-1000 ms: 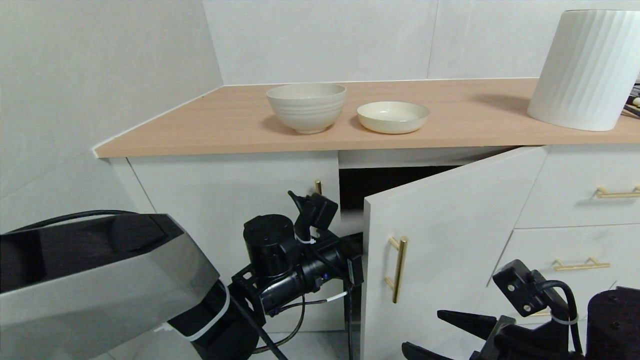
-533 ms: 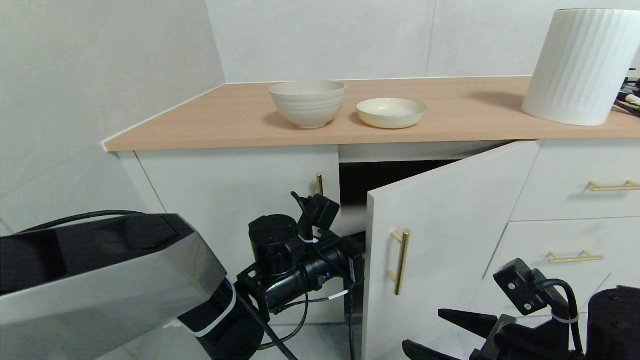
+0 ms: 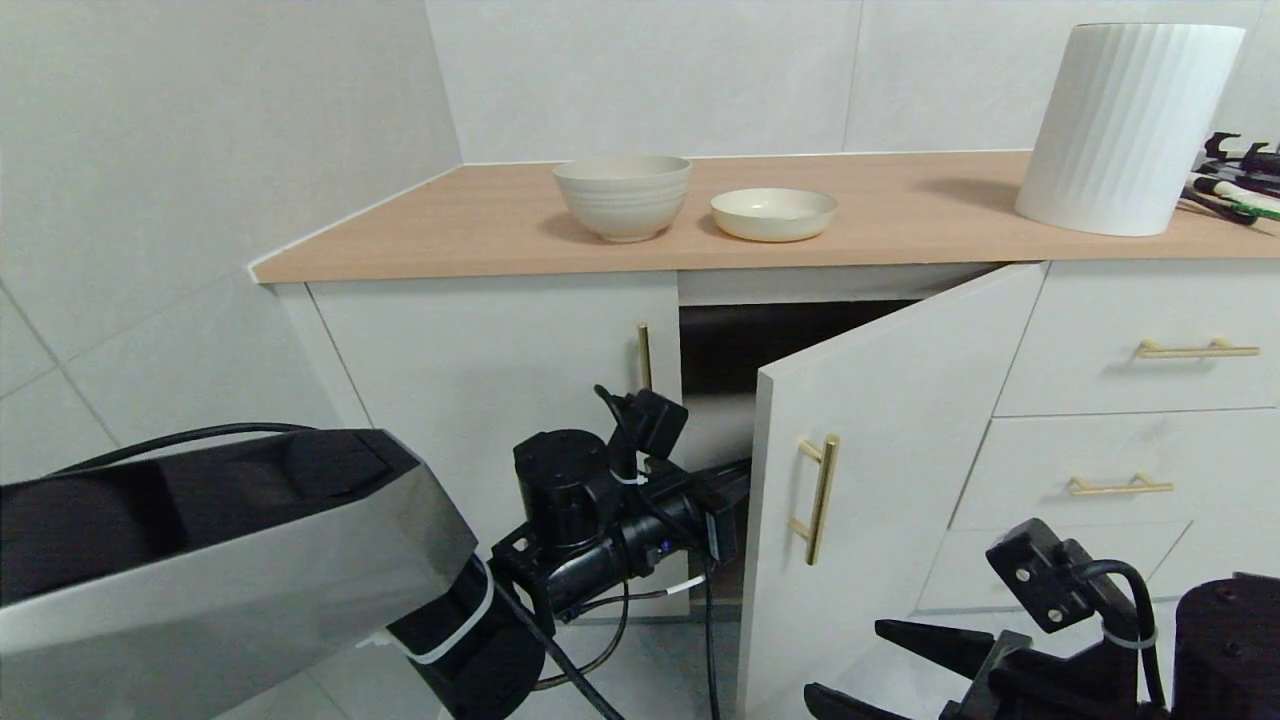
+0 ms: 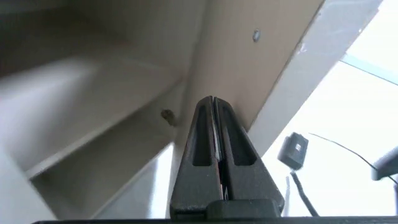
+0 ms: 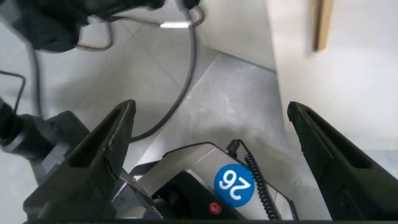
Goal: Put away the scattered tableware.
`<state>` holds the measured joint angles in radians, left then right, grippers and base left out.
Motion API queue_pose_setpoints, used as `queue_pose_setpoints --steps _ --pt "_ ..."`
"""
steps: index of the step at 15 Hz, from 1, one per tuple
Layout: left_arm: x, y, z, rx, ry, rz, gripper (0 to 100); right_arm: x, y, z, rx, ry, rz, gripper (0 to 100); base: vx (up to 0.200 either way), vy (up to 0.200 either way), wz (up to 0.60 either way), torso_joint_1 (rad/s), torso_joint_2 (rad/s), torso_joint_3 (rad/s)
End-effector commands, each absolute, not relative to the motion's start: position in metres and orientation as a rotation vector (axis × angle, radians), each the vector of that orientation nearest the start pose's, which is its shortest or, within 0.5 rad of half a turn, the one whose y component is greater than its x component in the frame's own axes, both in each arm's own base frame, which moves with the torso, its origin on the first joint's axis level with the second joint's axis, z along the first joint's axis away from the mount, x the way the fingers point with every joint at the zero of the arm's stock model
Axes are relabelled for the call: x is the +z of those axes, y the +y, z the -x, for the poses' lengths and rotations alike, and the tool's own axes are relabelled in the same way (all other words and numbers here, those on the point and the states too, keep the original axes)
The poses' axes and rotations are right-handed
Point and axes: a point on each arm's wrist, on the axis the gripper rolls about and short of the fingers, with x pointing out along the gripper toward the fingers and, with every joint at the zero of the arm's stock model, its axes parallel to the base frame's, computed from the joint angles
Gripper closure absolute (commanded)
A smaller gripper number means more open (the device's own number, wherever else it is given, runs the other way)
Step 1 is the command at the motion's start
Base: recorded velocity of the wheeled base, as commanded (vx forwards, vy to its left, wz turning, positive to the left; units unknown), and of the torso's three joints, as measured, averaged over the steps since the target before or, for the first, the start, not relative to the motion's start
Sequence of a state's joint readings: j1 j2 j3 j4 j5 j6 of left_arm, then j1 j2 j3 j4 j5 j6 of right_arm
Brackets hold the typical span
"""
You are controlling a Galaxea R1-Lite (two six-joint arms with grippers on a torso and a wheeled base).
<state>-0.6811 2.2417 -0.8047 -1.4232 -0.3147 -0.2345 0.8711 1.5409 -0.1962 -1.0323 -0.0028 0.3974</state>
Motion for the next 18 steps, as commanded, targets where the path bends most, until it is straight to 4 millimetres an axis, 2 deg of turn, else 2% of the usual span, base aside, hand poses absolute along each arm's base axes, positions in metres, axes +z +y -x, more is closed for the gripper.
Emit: queue_pose_setpoints --steps 1,4,8,13,16,18 --pt "0.067 -0.252 -0.298 -0.993 0.135 0.212 100 0.115 0.154 -0.13 0.787 0.459 -0.232 0 0.0 0.0 0.0 0.0 0.0 0.0" --pt "0.066 -0.258 -0.303 -0.994 0.138 0.211 100 0.114 0.154 -0.13 0.787 0.46 -0.231 0 -0.2 0.0 0.0 0.006 0.0 0.001" --pt "0.069 -0.261 -0.308 -0.992 0.122 0.214 100 0.114 0.155 -0.13 0.786 0.462 -0.231 0 0.0 0.0 0.0 0.0 0.0 0.0" --pt "0.062 -0.267 -0.31 -0.994 0.128 0.209 100 0.115 0.155 -0.13 0.791 0.457 -0.234 0 0.0 0.0 0.0 0.0 0.0 0.0" --pt "0.072 -0.3 -0.283 -1.099 0.105 0.207 100 0.119 0.157 -0.121 0.837 0.44 -0.239 0 0.0 0.0 0.0 0.0 0.0 0.0" --pt "0.076 -0.332 -0.244 -1.215 0.14 0.194 100 0.122 0.152 -0.101 0.965 0.447 -0.237 0 0.0 0.0 0.0 0.0 0.0 0.0"
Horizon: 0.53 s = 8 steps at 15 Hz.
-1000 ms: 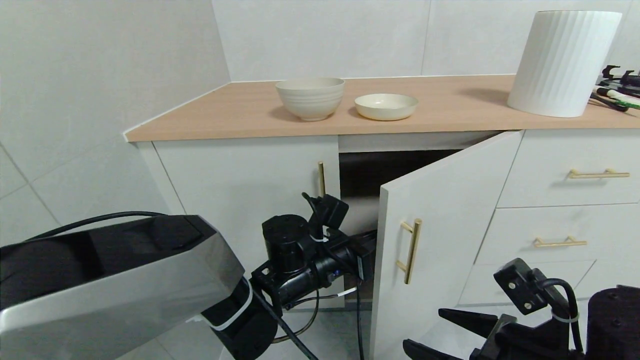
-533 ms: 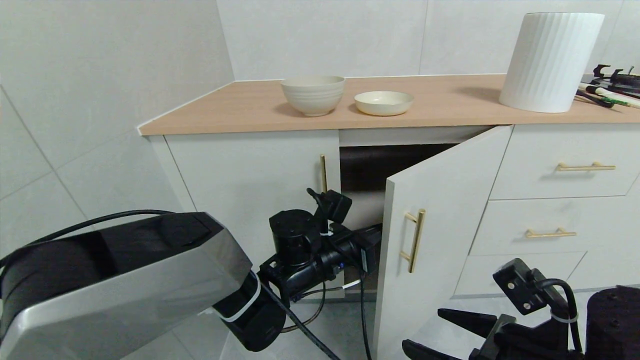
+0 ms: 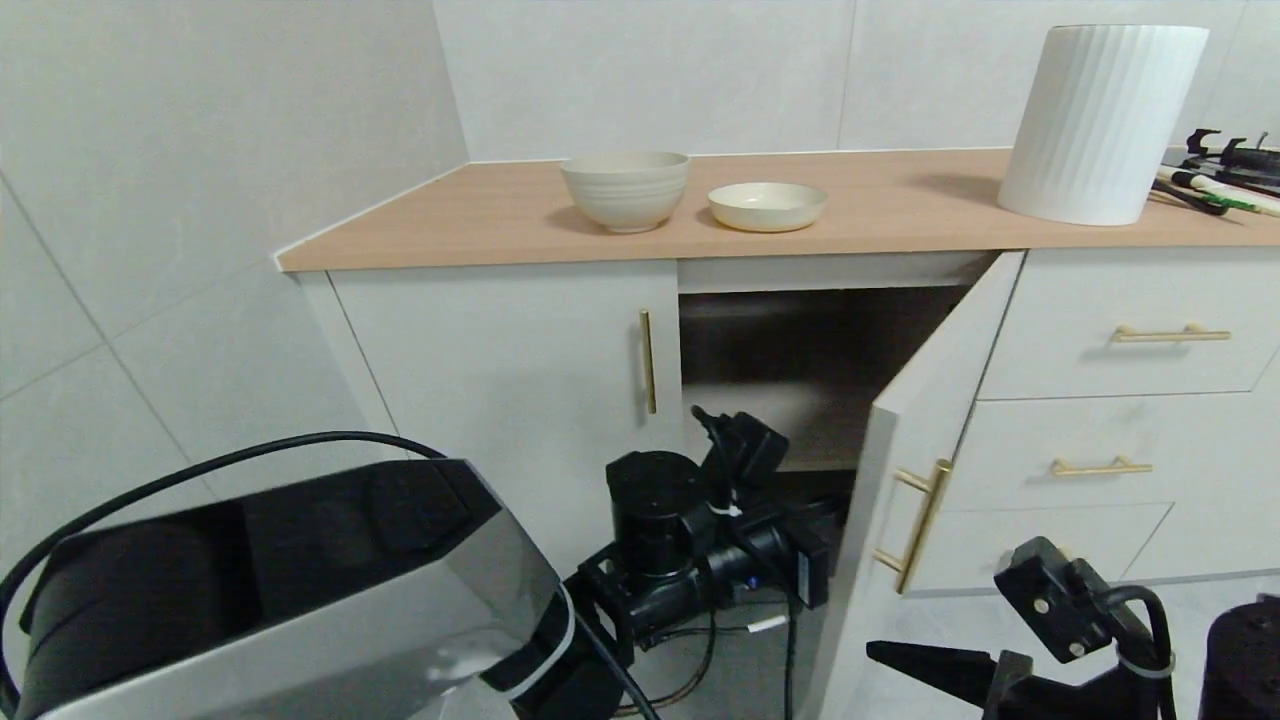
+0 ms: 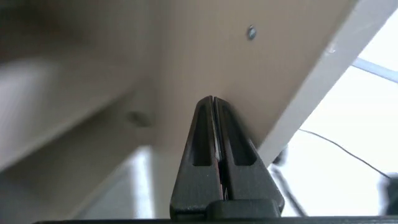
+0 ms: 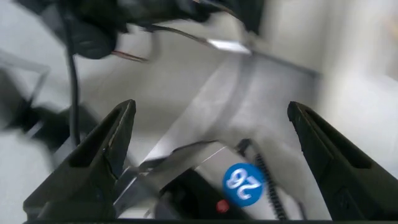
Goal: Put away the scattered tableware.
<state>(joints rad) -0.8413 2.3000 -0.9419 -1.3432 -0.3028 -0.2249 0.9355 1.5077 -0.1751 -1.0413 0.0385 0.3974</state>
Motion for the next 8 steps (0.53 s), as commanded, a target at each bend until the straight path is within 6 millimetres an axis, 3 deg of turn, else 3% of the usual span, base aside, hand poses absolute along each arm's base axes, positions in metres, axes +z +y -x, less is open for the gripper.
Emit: queue_pose_setpoints --steps 1,2,4,6,8 --pt "0.076 -0.34 -0.231 -1.253 0.147 0.191 100 0.123 0.149 -0.097 1.009 0.451 -0.234 0 0.0 0.0 0.0 0.0 0.0 0.0" --pt "0.074 -0.342 -0.22 -1.27 0.159 0.185 100 0.121 0.145 -0.094 1.054 0.456 -0.216 0 0.0 0.0 0.0 0.0 0.0 0.0" --pt "0.077 -0.326 -0.227 -1.229 0.167 0.186 100 0.119 0.144 -0.093 1.059 0.45 -0.186 0 0.0 0.0 0.0 0.0 0.0 0.0" --pt "0.081 -0.288 -0.256 -1.111 0.168 0.192 100 0.122 0.143 -0.092 1.06 0.434 -0.189 0 0.0 0.0 0.0 0.0 0.0 0.0" --pt "0.093 -0.246 -0.269 -1.013 0.158 0.198 100 0.126 0.143 -0.093 1.058 0.41 -0.201 0 0.0 0.0 0.0 0.0 0.0 0.0"
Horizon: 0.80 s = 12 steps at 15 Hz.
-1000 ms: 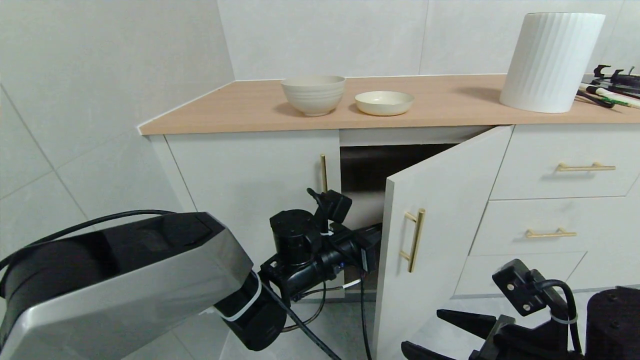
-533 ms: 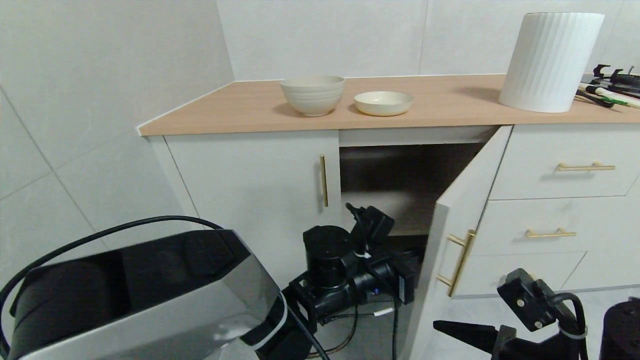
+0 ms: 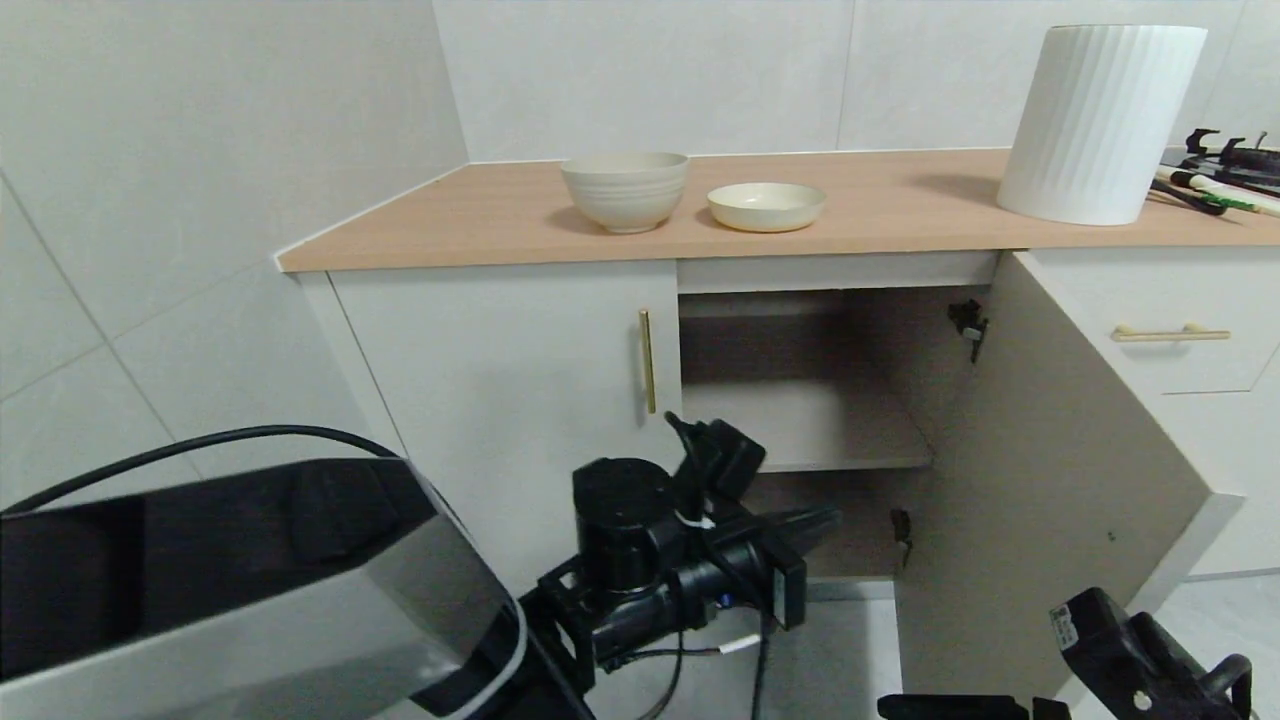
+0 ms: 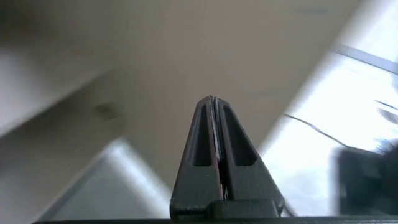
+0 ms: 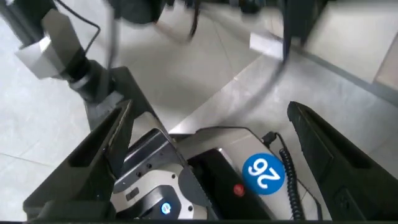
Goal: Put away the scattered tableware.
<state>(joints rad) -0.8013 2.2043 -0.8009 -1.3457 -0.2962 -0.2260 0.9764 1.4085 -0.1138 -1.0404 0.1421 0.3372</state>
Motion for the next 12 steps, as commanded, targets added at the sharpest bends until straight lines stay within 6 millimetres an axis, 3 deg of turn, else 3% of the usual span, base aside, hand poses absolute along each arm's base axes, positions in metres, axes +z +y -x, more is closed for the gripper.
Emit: queue_pose_setpoints --steps 1,4,6,9,12 --pt "0.101 -0.228 -0.266 -0.981 0.159 0.199 100 0.128 0.143 -0.096 1.041 0.399 -0.206 0 0.0 0.0 0.0 0.0 0.0 0.0" --pt "0.113 -0.185 -0.247 -0.908 0.184 0.196 100 0.134 0.143 -0.114 0.927 0.365 -0.222 0 0.0 0.0 0.0 0.0 0.0 0.0" --pt "0.126 -0.142 -0.228 -0.819 0.194 0.2 100 0.139 0.142 -0.146 0.742 0.346 -0.231 0 0.0 0.0 0.0 0.0 0.0 0.0" --pt "0.144 -0.097 -0.222 -0.663 0.227 0.208 100 0.142 0.137 -0.166 0.657 0.329 -0.192 0 0.0 0.0 0.0 0.0 0.0 0.0" --pt "0.16 -0.078 -0.22 -0.59 0.245 0.215 100 0.149 0.139 -0.187 0.608 0.337 -0.155 0 0.0 0.0 0.0 0.0 0.0 0.0"
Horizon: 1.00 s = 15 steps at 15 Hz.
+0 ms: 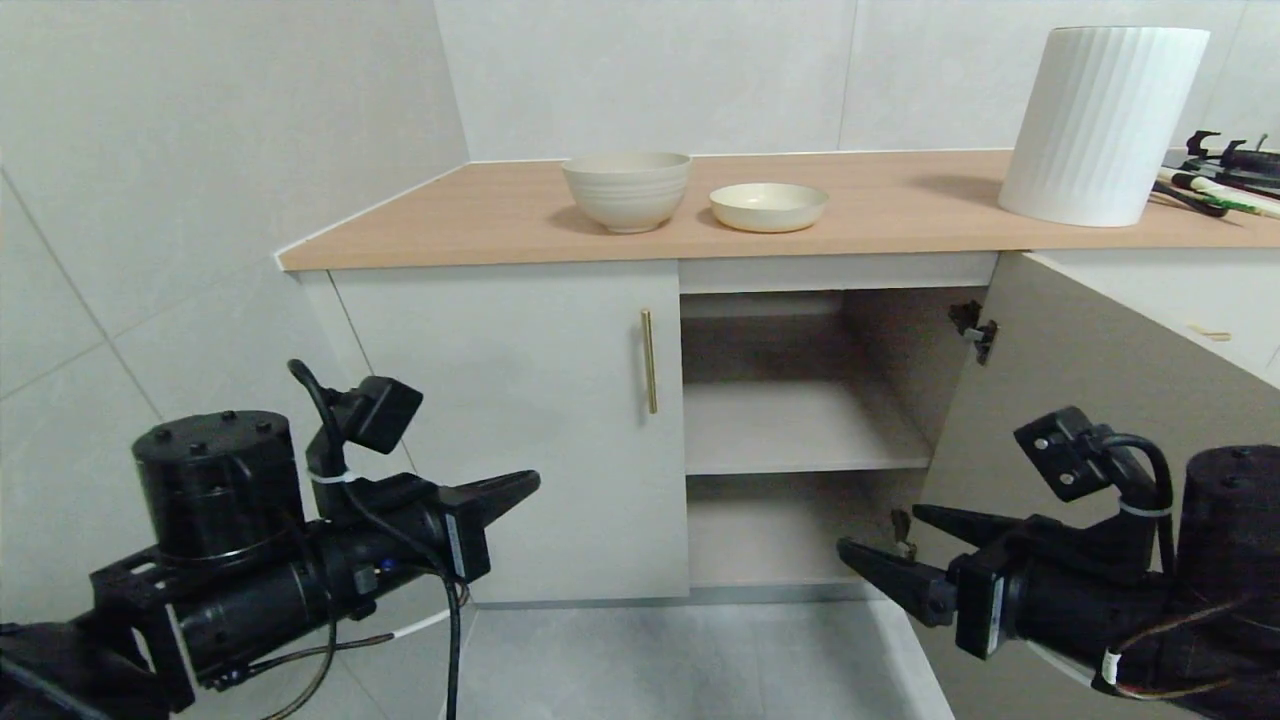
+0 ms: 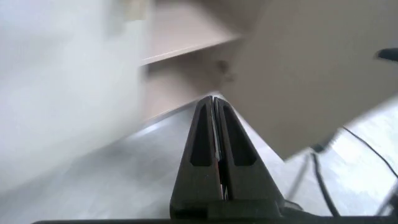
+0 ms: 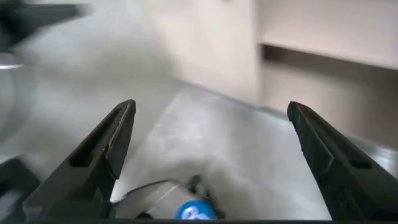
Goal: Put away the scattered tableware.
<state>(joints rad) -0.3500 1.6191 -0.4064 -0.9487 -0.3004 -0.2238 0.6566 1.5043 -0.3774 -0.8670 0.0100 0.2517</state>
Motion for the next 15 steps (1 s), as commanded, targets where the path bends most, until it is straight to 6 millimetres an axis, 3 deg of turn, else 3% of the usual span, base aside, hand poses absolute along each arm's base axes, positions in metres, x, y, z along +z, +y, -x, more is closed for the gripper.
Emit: queue_pose_setpoints --steps 1,3,4,8,15 --pt "0.164 -0.077 -0.218 -0.585 0.253 0.215 100 0.154 0.142 -0.194 0.604 0.337 -0.149 0 0.0 0.0 0.0 0.0 0.0 0.0" --pt "0.17 -0.076 -0.215 -0.58 0.274 0.215 100 0.164 0.146 -0.202 0.6 0.329 -0.151 0 0.0 0.0 0.0 0.0 0.0 0.0" --pt "0.171 -0.075 -0.213 -0.574 0.295 0.215 0 0.17 0.152 -0.21 0.599 0.337 -0.145 0 0.0 0.0 0.0 0.0 0.0 0.0" --pt "0.189 -0.065 -0.224 -0.524 0.224 0.223 0 0.196 0.153 -0.236 0.547 0.362 -0.127 0 0.0 0.0 0.0 0.0 0.0 0.0" --pt "0.2 -0.056 -0.233 -0.484 0.175 0.221 0 0.191 0.149 -0.243 0.509 0.453 -0.109 0 0.0 0.0 0.0 0.0 0.0 0.0"
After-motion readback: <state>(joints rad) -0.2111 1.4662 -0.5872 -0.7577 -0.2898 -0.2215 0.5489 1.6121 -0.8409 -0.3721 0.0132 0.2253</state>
